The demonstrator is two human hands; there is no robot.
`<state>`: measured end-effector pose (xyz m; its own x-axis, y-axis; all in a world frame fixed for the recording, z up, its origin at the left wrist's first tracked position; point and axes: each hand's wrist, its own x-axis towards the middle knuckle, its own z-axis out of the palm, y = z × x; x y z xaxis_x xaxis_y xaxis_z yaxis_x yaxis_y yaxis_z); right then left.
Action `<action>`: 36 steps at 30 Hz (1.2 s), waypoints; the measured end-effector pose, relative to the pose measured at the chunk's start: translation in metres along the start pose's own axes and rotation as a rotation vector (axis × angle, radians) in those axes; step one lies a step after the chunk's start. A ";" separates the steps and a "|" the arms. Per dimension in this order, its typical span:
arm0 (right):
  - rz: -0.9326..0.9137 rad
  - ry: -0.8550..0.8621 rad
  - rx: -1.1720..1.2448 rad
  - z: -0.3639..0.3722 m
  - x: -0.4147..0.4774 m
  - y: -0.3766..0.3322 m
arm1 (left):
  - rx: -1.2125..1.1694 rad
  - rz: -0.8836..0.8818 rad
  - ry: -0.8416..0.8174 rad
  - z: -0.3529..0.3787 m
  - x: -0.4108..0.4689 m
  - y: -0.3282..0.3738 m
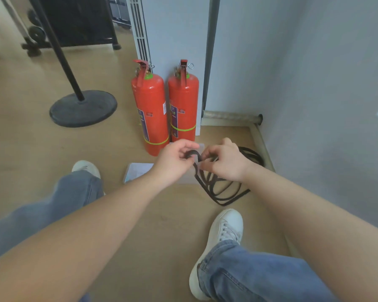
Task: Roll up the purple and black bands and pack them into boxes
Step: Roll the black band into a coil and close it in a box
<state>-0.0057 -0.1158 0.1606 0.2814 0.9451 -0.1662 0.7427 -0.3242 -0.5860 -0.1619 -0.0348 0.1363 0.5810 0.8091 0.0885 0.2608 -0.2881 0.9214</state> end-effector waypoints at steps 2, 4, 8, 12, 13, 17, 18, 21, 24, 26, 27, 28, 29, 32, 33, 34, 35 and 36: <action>-0.107 0.048 0.053 -0.005 -0.010 -0.008 | -0.016 0.020 0.000 -0.004 -0.005 0.014; -0.159 0.102 0.165 -0.011 -0.017 -0.015 | -0.039 0.046 0.015 -0.010 -0.010 0.027; -0.230 0.200 0.396 -0.020 -0.030 -0.022 | -0.096 0.083 0.007 -0.024 -0.018 0.051; -0.278 0.246 0.490 -0.031 -0.039 -0.023 | -0.343 0.029 -0.088 -0.031 -0.024 0.070; -0.288 0.225 0.514 -0.032 -0.040 -0.023 | -0.384 0.019 -0.088 -0.031 -0.023 0.074; -0.316 0.233 0.567 -0.031 -0.039 -0.024 | -0.495 -0.019 -0.095 -0.026 -0.009 0.085; -0.314 0.269 0.564 -0.031 -0.036 -0.024 | -0.509 -0.027 -0.101 -0.025 -0.005 0.087; -0.282 0.318 0.574 -0.033 -0.031 -0.023 | -0.479 -0.031 -0.114 -0.029 0.005 0.086; -0.275 0.328 0.527 -0.036 -0.028 -0.018 | -0.312 -0.023 -0.165 -0.042 0.011 0.081; -0.309 0.358 0.338 -0.037 -0.026 -0.016 | -0.188 -0.006 -0.204 -0.047 0.014 0.077; -0.326 0.383 0.234 -0.037 -0.025 -0.016 | -0.138 0.003 -0.214 -0.047 0.015 0.075; -0.336 0.402 0.181 -0.037 -0.025 -0.016 | -0.106 0.008 -0.220 -0.046 0.016 0.075; -0.335 0.410 0.174 -0.037 -0.025 -0.015 | -0.095 0.010 -0.223 -0.045 0.017 0.074; -0.304 0.348 0.331 -0.032 -0.024 -0.010 | -0.140 0.014 -0.203 -0.042 0.016 0.072; -0.290 0.301 0.417 -0.029 -0.024 -0.007 | -0.163 0.014 -0.188 -0.041 0.015 0.070; -0.274 0.266 0.494 -0.026 -0.024 -0.005 | -0.192 0.011 -0.175 -0.041 0.013 0.069; -0.256 0.250 0.553 -0.022 -0.024 -0.003 | -0.230 0.001 -0.164 -0.040 0.011 0.067; -0.241 0.251 0.594 -0.019 -0.025 -0.002 | -0.273 -0.015 -0.155 -0.038 0.009 0.066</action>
<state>-0.0031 -0.1393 0.1809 0.3353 0.9266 0.1702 0.3635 0.0395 -0.9308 -0.1685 -0.0269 0.2121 0.6946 0.7186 0.0350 0.0655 -0.1116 0.9916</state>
